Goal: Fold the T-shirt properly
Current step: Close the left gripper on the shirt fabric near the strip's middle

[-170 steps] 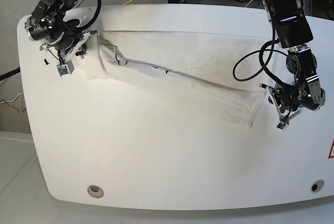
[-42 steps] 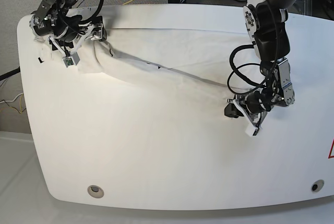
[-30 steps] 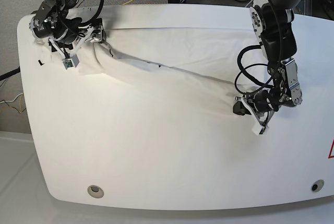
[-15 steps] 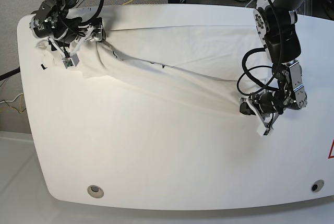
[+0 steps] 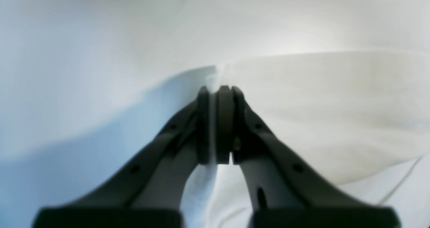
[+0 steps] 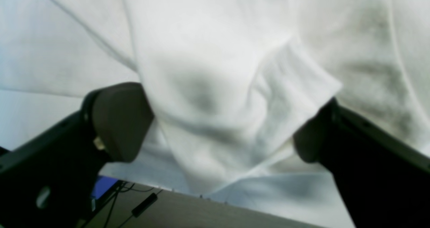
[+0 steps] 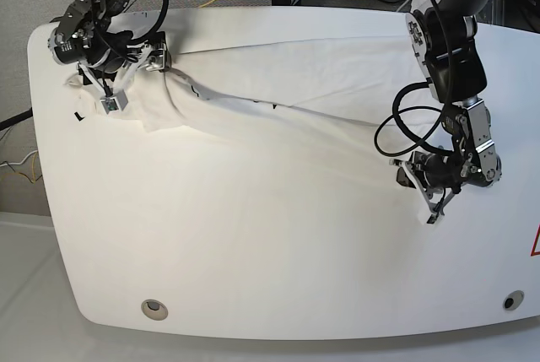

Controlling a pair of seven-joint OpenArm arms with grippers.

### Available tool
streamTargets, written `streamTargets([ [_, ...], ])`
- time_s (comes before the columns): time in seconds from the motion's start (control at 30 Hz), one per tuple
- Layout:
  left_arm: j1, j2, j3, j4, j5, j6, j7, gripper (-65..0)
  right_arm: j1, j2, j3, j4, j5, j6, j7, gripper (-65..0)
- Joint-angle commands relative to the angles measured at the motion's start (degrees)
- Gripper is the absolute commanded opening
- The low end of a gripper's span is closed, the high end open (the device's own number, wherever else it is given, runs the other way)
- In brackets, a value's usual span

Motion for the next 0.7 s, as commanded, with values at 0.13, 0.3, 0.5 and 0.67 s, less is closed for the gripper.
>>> streamTargets([
  [0.13,-2.8,0.9,0.1,4.3,-0.8,-0.1,1.2,-61.6,1.6,-0.8,0.1,0.7,0.6,-0.1,0.2,-0.9],
  [0.3,-3.6,1.3,0.1,4.4,-0.8,-0.1,3.5,-61.5,1.8,-1.1,0.0,0.7,0.6,-0.1,0.2,-0.9],
  [0.5,-4.4,1.9,0.0,4.4,-0.9,-0.1,5.9,-61.5,2.2,-1.1,-3.4,0.7,0.2,-0.1,0.2,-0.9],
  [0.67,-4.4,2.5,0.0,4.5,-0.9,-0.1,8.0,-61.5,2.9,-1.1,-4.1,0.5,0.2,-0.1,0.2,-0.9],
])
